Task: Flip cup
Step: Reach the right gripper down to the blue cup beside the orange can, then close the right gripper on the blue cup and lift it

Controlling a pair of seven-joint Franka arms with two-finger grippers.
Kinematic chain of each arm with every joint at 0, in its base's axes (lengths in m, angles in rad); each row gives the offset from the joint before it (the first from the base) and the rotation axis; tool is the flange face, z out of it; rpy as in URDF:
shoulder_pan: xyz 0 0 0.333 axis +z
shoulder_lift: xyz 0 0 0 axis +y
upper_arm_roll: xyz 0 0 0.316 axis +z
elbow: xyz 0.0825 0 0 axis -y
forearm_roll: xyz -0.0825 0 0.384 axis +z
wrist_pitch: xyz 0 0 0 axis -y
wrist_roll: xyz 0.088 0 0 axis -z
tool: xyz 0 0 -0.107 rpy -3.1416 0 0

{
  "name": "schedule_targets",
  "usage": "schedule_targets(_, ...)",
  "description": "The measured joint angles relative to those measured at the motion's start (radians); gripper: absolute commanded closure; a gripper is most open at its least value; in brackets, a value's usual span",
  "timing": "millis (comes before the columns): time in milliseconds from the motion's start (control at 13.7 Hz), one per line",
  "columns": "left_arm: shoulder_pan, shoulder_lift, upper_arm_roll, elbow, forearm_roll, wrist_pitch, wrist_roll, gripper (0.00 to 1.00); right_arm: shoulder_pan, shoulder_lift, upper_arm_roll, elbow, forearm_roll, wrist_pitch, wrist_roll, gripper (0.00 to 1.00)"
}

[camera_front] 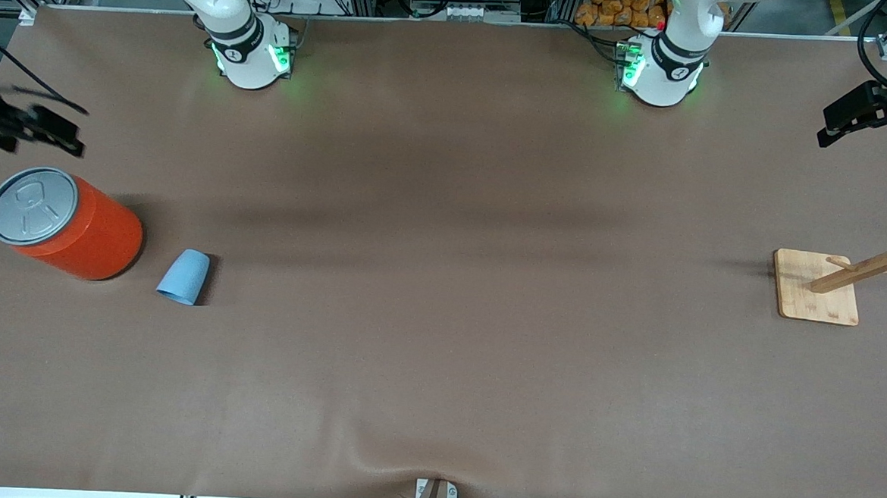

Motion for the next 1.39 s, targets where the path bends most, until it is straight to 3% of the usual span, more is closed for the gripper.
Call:
schedule_targets(147, 0.001, 0.001, 0.001, -0.001, 0.000, 0.006, 0.000, 0.00, 0.008, 0.071, 0.000, -0.055, -0.001, 0.097, 0.000, 0.00)
schedule_targets(440, 0.003, 0.006, 0.002, -0.008, 0.000, 0.018, 0.000, 0.00, 0.014, 0.244, -0.005, -0.067, -0.002, 0.270, 0.000, 0.00)
schedule_targets(806, 0.007, 0.006, 0.002, -0.019, 0.000, 0.035, 0.000, 0.00, 0.004, 0.309, -0.019, -0.068, -0.018, 0.302, -0.001, 0.00)
schedule_targets(1172, 0.019, 0.005, 0.002, -0.019, 0.000, 0.036, 0.002, 0.00, -0.006, 0.452, -0.018, -0.075, -0.018, 0.378, -0.001, 0.00)
schedule_targets(1392, 0.019, 0.000, 0.001, -0.018, 0.000, 0.036, 0.002, 0.00, 0.006, 0.542, -0.016, -0.086, -0.018, 0.494, 0.002, 0.00)
